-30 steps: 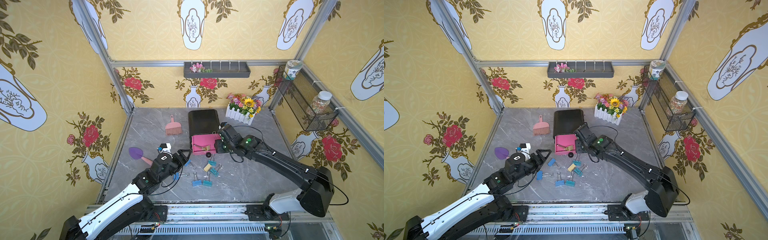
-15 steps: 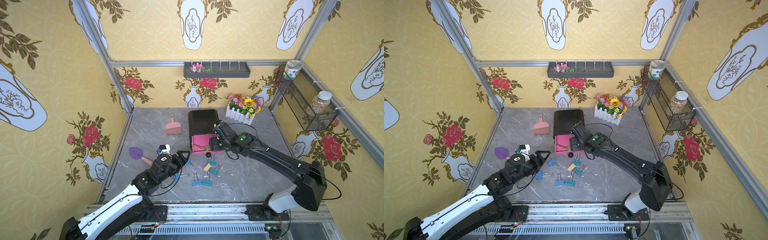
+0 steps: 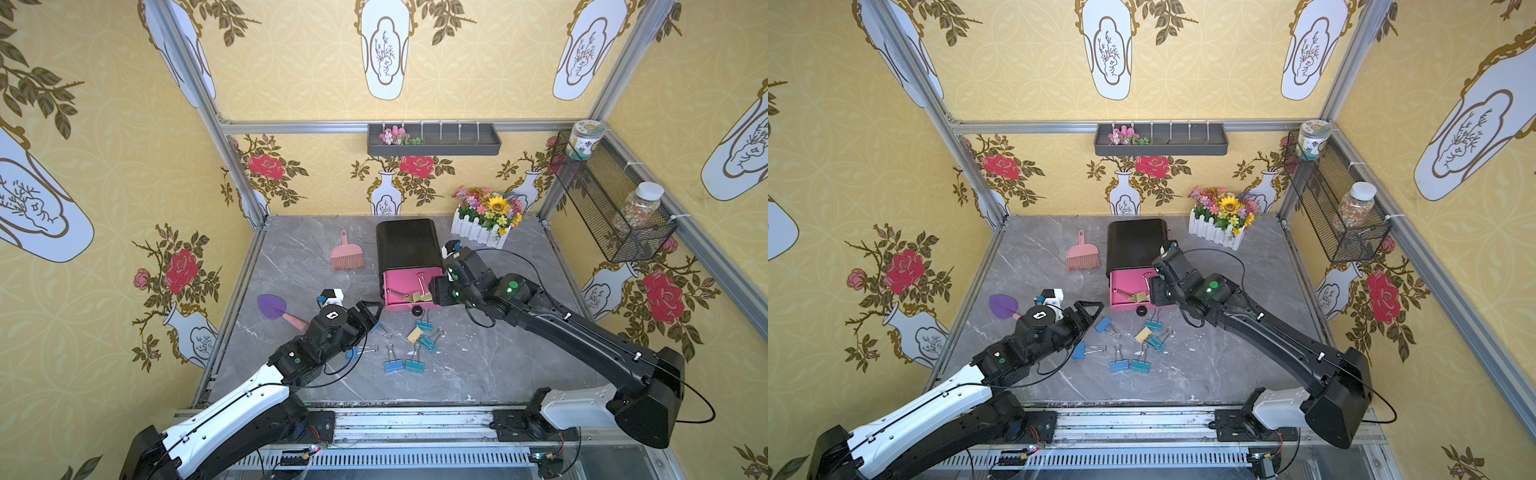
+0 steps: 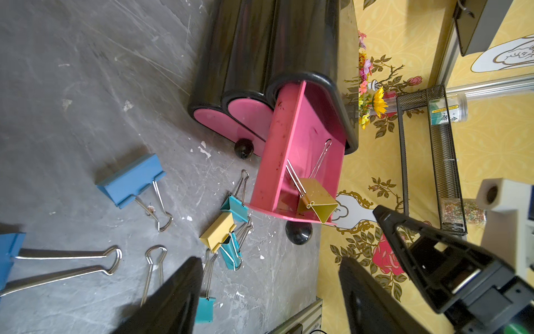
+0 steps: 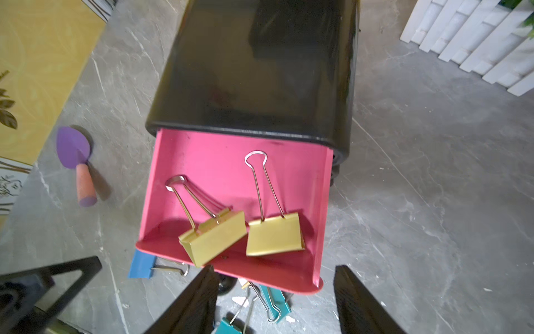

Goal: Put the binder clips in the drawer according to color
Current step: Place the binder clip in the drawer, then adjust the binder clip at the drawer.

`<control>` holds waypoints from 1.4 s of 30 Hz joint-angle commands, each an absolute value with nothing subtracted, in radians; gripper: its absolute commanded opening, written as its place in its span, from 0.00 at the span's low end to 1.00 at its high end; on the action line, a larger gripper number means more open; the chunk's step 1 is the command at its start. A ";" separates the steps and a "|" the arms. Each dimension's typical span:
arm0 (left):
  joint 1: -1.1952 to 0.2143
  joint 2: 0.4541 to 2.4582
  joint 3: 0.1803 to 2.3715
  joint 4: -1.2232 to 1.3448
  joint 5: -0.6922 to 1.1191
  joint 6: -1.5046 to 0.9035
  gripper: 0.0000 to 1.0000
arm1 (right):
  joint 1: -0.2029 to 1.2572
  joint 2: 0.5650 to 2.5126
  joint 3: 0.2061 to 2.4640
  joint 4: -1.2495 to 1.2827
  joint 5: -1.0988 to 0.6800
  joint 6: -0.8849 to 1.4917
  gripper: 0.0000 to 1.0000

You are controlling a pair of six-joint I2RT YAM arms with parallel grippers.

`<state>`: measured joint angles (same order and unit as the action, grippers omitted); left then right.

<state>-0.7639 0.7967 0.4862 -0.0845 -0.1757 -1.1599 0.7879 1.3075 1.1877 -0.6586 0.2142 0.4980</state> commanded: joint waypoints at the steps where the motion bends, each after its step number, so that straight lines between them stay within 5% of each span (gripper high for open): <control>1: -0.763 0.808 0.489 -0.054 -0.157 -1.152 0.80 | 0.844 1.298 1.164 -0.685 0.266 0.539 0.66; 7: -0.762 0.838 0.497 -0.029 -0.146 -1.152 0.80 | 0.879 1.378 1.221 -0.665 0.292 0.529 0.67; 17: -0.762 0.737 0.471 -0.115 -0.192 -1.167 0.80 | 0.909 1.511 1.330 -0.565 0.090 0.538 0.51; 42: -0.762 0.693 0.448 -0.141 -0.199 -1.182 0.80 | 0.833 1.634 1.360 -0.526 0.129 0.501 0.51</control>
